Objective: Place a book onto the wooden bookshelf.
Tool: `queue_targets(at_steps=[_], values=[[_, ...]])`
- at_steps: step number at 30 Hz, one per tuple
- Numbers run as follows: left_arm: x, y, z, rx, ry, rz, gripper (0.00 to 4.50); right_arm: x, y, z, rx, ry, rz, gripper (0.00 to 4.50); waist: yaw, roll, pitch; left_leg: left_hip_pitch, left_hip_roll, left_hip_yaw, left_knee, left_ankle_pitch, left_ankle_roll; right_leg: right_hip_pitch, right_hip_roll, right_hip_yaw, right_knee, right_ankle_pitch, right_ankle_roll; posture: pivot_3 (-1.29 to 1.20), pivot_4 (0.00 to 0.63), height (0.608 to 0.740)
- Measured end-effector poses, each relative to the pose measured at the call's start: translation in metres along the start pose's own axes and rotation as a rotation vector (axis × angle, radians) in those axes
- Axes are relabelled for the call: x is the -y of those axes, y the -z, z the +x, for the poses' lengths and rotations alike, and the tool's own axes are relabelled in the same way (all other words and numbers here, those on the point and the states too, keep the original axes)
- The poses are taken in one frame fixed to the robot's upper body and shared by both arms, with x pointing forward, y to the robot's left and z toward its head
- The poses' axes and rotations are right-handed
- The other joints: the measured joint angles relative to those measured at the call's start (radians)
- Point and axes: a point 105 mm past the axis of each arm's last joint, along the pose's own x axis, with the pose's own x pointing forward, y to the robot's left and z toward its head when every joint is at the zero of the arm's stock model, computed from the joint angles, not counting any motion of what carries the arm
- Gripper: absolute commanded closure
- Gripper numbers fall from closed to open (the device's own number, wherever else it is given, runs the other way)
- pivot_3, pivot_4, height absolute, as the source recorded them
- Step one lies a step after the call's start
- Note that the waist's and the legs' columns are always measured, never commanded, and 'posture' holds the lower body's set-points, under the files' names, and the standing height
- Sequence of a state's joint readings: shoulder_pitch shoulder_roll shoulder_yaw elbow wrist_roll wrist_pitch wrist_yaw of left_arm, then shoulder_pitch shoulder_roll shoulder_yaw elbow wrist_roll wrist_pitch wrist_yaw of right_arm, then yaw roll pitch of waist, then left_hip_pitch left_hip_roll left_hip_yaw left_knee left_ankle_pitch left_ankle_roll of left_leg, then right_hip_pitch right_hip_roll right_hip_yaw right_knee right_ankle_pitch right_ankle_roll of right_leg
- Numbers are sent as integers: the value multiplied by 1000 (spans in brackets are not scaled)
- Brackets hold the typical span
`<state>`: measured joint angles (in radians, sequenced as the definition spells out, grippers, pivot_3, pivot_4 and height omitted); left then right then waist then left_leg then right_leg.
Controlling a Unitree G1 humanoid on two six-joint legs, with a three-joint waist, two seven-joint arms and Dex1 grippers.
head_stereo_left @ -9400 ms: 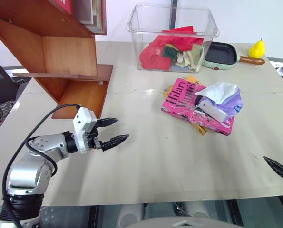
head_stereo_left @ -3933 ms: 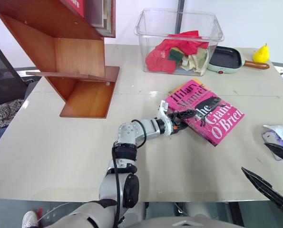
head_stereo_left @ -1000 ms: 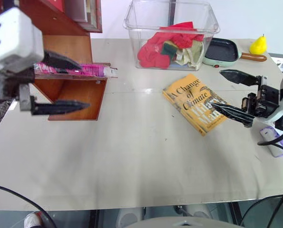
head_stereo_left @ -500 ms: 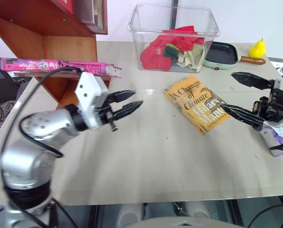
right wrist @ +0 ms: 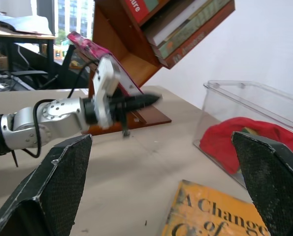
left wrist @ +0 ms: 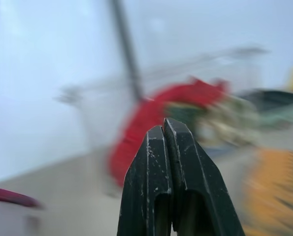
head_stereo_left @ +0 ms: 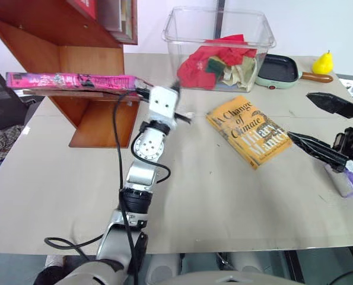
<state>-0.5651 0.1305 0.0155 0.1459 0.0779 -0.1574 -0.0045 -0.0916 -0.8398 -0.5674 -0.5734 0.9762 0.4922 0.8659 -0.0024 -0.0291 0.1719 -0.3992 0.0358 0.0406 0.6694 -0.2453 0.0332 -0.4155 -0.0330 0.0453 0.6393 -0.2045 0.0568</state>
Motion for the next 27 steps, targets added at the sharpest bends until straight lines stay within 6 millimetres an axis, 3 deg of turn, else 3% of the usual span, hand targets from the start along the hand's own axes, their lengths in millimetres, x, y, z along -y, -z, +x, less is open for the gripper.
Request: queue_targets(at_steps=[2, 9, 11, 15, 17, 19, 25, 27], values=[[-27, 7, -3, -18, -140, 10, 4452, 0, -2, 1, 0, 5, 1, 0, -2, 0, 0, 0, 0, -2, 0, 0, 0, 0, 1, -1, 0, 0, 0, 0, 150, 740], [-31, 13, -3, -24, -127, -8, 4452, -5, -1, 2, -2, 7, 15, 0, -14, 0, 0, 1, 1, 0, 0, 0, 0, 0, 2, -1, 1, 0, 0, 0, 150, 740], [-16, 16, -7, -32, -9, -71, 4452, -6, 0, 2, -5, 12, 15, 0, -12, 0, -1, 2, 1, 0, 0, 0, 0, 0, 2, -1, 1, 0, 0, 0, 150, 740], [31, 27, -42, -112, 422, -239, 4452, -8, 10, 0, -52, 29, 21, 0, -10, 1, -1, 1, 1, 0, 0, 0, 0, 0, 1, -1, 0, -3, -4, 0, 150, 740], [36, 33, -67, -192, 604, -336, 3618, -9, 20, -4, -88, 46, 41, 0, -13, 1, -1, 1, 2, 1, 0, 0, 0, -1, 2, -1, 1, -3, -5, 0, 150, 740], [30, 30, -78, -237, 694, -381, 2782, -10, 28, -10, -116, 57, 67, 0, -11, 1, -2, 2, 2, 0, 0, 0, 0, 0, 2, -1, 1, -3, -4, 0, 150, 740], [-22, 18, -126, -419, 847, -393, 42, -14, 66, -63, -296, 185, 197, 0, -14, 1, -3, 3, 5, 1, -2, 0, 0, -2, 0, -1, 1, -5, -3, 0, 150, 740], [-32, 12, -134, -434, 853, -373, 42, -16, 72, -77, -330, 217, 212, 0, -17, 3, -3, 4, 5, 0, -3, 0, 0, -2, 0, 1, 0, -6, -2, 0, 150, 740]])
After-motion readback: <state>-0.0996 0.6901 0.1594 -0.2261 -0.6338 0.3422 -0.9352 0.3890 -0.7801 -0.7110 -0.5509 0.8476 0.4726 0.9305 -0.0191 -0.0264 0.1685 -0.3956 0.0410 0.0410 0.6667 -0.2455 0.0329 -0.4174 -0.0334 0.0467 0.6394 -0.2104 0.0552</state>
